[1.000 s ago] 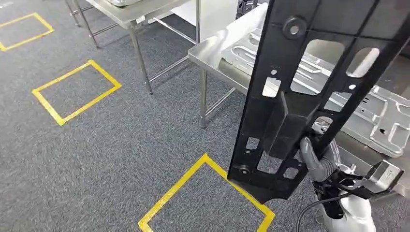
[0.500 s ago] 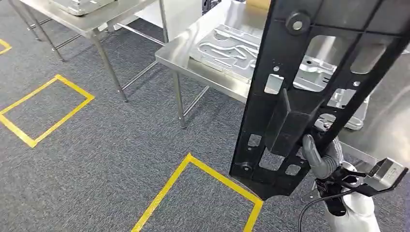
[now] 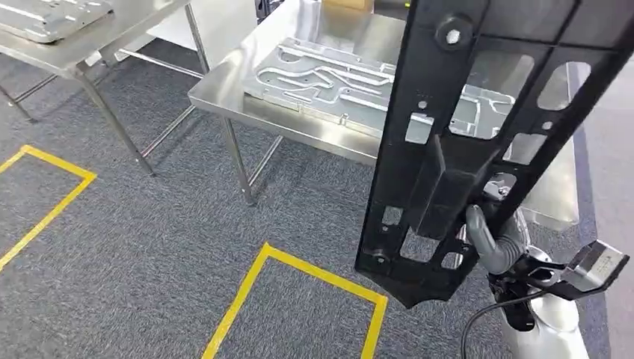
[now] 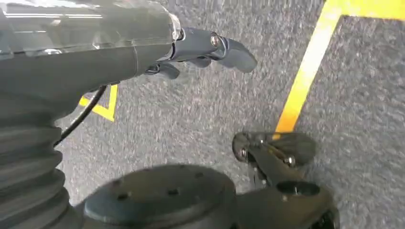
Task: Take the parts from the cabinet and place them on the table.
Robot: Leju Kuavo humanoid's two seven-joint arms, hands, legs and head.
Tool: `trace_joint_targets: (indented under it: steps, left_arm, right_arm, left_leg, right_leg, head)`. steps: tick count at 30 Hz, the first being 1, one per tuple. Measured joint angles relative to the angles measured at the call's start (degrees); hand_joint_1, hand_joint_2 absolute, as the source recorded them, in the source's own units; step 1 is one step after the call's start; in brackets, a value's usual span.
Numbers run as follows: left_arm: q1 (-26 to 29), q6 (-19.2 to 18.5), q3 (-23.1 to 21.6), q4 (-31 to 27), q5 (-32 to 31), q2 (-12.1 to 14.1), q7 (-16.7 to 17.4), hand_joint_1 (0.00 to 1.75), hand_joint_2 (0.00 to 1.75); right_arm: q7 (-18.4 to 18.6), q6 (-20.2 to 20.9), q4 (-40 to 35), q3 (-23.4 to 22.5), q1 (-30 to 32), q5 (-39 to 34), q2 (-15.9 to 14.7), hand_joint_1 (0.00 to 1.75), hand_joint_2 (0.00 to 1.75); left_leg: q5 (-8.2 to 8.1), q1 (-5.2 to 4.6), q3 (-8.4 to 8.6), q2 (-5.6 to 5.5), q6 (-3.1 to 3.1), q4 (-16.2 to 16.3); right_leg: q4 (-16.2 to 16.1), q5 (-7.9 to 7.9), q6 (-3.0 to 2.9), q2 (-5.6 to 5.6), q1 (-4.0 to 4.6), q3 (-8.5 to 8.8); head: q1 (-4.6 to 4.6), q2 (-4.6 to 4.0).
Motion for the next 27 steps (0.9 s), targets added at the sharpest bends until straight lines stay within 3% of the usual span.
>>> trace_joint_targets:
  steps: [1, 2, 3, 5, 6, 7, 9, 10, 11, 12, 15, 16, 17, 18, 20, 21, 22, 23, 25, 26, 27]
  left_arm:
    - [-0.1, 0.0, -0.1, 0.0, 0.0, 0.0, -0.1, 0.00, 1.75]
    - [-0.1, 0.0, -0.1, 0.0, 0.0, 0.0, -0.3, 0.00, 1.75]
    - [-0.1, 0.0, -0.1, 0.0, 0.0, 0.0, -0.4, 0.00, 1.75]
    - [0.1, 0.0, -0.1, 0.0, 0.1, 0.0, -0.5, 0.00, 1.75]
    - [0.2, 0.1, -0.1, 0.0, 0.2, 0.0, -0.5, 0.00, 1.75]
    - [0.1, 0.1, -0.1, 0.0, 0.2, 0.0, -0.5, 0.00, 1.75]
    - [0.1, 0.2, -0.1, 0.0, 0.2, -0.1, -0.7, 0.00, 1.75]
    - [0.1, 0.2, -0.1, 0.0, 0.2, -0.1, -0.8, 0.00, 1.75]
    - [0.1, 0.2, -0.1, 0.0, 0.2, -0.1, -0.9, 0.00, 1.75]
    - [0.0, 0.2, -0.1, 0.0, 0.2, -0.1, -0.9, 0.00, 1.75]
    - [0.0, 0.2, -0.1, 0.0, 0.2, -0.1, -0.9, 0.00, 1.75]
    - [-0.1, 0.2, -0.2, 0.0, 0.2, -0.1, -0.9, 0.00, 1.75]
    - [-0.1, 0.1, -0.2, 0.0, 0.2, 0.0, -0.9, 0.00, 1.75]
    - [-0.1, -0.1, -0.2, 0.0, 0.2, 0.0, -0.9, 0.00, 1.75]
    - [0.1, -0.5, -0.2, 0.0, 0.4, 0.0, -0.7, 0.00, 1.75]
    - [0.2, -0.8, -0.2, 0.0, 0.8, 0.0, -0.7, 0.00, 1.75]
    - [0.1, -0.9, -0.1, 0.0, 0.8, 0.0, -0.7, 0.00, 1.75]
    - [-0.1, -0.9, -0.1, 0.0, 1.1, 0.0, -0.5, 0.00, 1.75]
    - [-0.1, -1.0, 0.0, 0.0, 1.4, 0.0, -0.4, 0.00, 1.75]
    - [0.0, -1.0, 0.1, 0.0, 1.6, 0.0, -0.4, 0.00, 1.75]
    - [-0.1, -1.0, 0.2, 0.0, 1.7, 0.0, -0.4, 0.00, 1.75]
  right_arm:
    - [0.0, 0.0, 0.0, 0.0, 0.2, 0.0, -0.1, 1.75, 1.75]
    - [-0.1, 0.0, 0.0, -0.1, -0.1, -0.1, -0.3, 1.75, 1.75]
    - [-0.1, 0.1, 0.0, -0.1, -0.3, -0.1, -0.4, 1.75, 1.75]
    - [-0.1, 0.2, 0.0, -0.1, -0.4, -0.2, -0.4, 1.75, 1.75]
    - [-0.1, 0.2, 0.2, -0.1, -0.4, -0.2, -0.4, 1.75, 1.75]
    - [-0.1, 0.3, 0.3, -0.1, -0.4, -0.3, -0.4, 1.75, 1.75]
    - [-0.1, 0.3, 0.3, -0.1, -0.7, -0.3, -0.4, 1.75, 1.75]
    - [0.0, 0.3, 0.3, -0.1, -0.9, -0.4, -0.4, 1.75, 1.75]
    - [0.0, 0.3, 0.3, -0.1, -1.1, -0.5, -0.4, 1.75, 1.75]
    - [0.0, 0.3, 0.3, -0.1, -1.1, -0.5, -0.4, 1.75, 1.75]
    - [0.0, 0.2, 0.3, -0.1, -0.8, -0.6, -0.5, 1.75, 1.75]
    - [0.0, 0.2, 0.2, -0.2, -0.6, -0.6, -0.6, 1.75, 1.75]
    - [-0.2, 0.0, 0.0, -0.2, -0.6, -0.7, -0.6, 1.75, 1.75]
    - [-0.3, 0.0, 0.0, -0.2, -0.6, -0.8, -0.6, 1.75, 1.75]
    - [-0.4, 0.0, -0.1, -0.2, -0.6, -0.9, -0.6, 1.75, 1.75]
    - [-0.4, 0.0, -0.1, -0.2, -0.6, -0.8, -0.6, 1.75, 1.75]
    - [-0.3, 0.0, -0.1, -0.2, -0.7, -0.8, -0.6, 1.75, 1.75]
    - [-0.3, 0.0, -0.1, -0.2, -0.9, -0.8, -0.6, 1.75, 1.75]
    - [0.0, -0.1, 0.1, -0.2, -1.8, -0.7, -0.6, 1.75, 1.75]
    - [0.2, -0.1, 0.2, -0.2, -2.2, -0.6, -0.6, 1.75, 1.75]
    - [0.2, -0.2, 0.3, -0.2, -2.5, -0.6, -0.6, 1.75, 1.75]
  left_leg:
    - [0.33, 0.19, 0.30, 0.85, 0.39, -0.5]
    - [0.26, 0.08, 0.45, 1.54, 0.78, -0.6]
    - [0.22, -0.05, 0.42, 2.14, 0.85, -0.6]
    - [0.10, -0.16, 0.33, 3.64, 1.02, -0.6]
    - [0.03, -0.18, 0.34, 4.39, 0.98, -0.6]
    - [-0.07, -0.18, 0.40, 5.15, 0.89, -0.5]
    - [-0.40, -0.14, 0.66, 6.41, 0.62, -0.4]
    - [-0.66, -0.15, 0.86, 6.91, 0.38, -0.3]
    - [-0.93, -0.57, 0.97, 7.29, -0.01, -0.1]
    - [-1.15, -0.78, 0.99, 7.66, -0.36, 0.1]
    - [-1.51, -0.87, 1.51, 9.39, -1.20, -0.1]
    - [-2.05, -0.61, 1.39, 8.69, -1.70, 0.2]
    - [-3.36, -0.41, 0.95, 5.85, -1.98, 2.0]
    - [-5.30, -0.33, -0.55, 4.42, -2.01, 5.3]
    - [-9.83, -0.32, -5.71, 3.35, -2.22, 15.7]
    - [-10.64, -0.31, -7.67, 3.35, -2.24, 19.2]
    - [-9.88, -0.32, -8.26, 3.34, -2.17, 19.8]
    - [-7.89, -0.32, -7.62, 3.34, -2.04, 17.7]
    - [-1.67, -0.32, -2.99, 3.28, -1.51, 6.9]
    - [0.03, -0.34, -0.72, 2.86, -1.06, 1.5]
    - [-0.95, -0.71, -0.43, 2.69, -0.84, 0.9]
  right_leg:
    - [1.3, -0.48, -0.10, -2.55, -0.30, -0.32]
    - [3.8, -2.02, 0.02, -5.66, 0.27, -1.27]
    - [7.5, -4.24, 0.18, -6.96, 0.08, -3.09]
    - [16.1, -8.07, 0.70, -7.60, -0.11, -7.35]
    - [18.2, -8.30, 0.91, -7.66, -0.24, -8.47]
    - [17.2, -7.04, 1.04, -7.78, -0.32, -8.02]
    - [8.4, -2.25, 1.02, -8.75, -0.36, -3.47]
    - [3.1, -0.13, 0.86, -10.23, -0.32, -0.57]
    - [0.4, -0.90, 0.41, -12.93, 0.20, 0.69]
    - [0.3, -0.50, -0.22, -11.85, 0.39, 0.49]
    - [0.5, -0.66, -1.03, -9.95, 0.60, 0.16]
    - [0.2, -0.43, -1.48, -9.35, -0.01, 0.48]
    - [0.1, -0.45, -1.79, -8.86, -0.03, 0.48]
    - [0.1, -0.44, -2.09, -8.61, -0.02, 0.46]
    - [0.2, -0.52, -2.44, -7.78, 0.14, 0.42]
    - [0.2, -0.54, -2.47, -7.37, 0.23, 0.44]
    - [0.2, -0.56, -2.48, -7.01, 0.26, 0.52]
    - [0.3, -0.61, -2.43, -6.73, 0.28, 0.61]
    - [0.5, -0.85, -2.16, -6.07, 0.28, 0.90]
    - [0.5, -1.01, -1.94, -5.89, 0.26, 0.98]
    - [0.6, -1.17, -1.58, -5.77, 0.55, 0.86]
  head:
    - [0.00, 0.00]
    - [0.02, 0.00]
    - [0.00, 0.00]
    - [0.02, 0.00]
    - [0.02, 0.00]
    - [0.02, 0.00]
    - [0.02, 0.00]
    - [0.02, 0.00]
    - [0.02, 0.00]
    - [0.00, 0.00]
    - [0.00, 0.00]
    - [0.00, 0.00]
    - [0.00, 0.00]
    - [0.00, 0.00]
    - [0.00, 0.00]
    - [0.00, 0.00]
    - [0.00, 0.00]
    - [0.00, 0.00]
    - [0.00, 0.00]
    - [0.00, 0.00]
    - [0.00, 0.00]
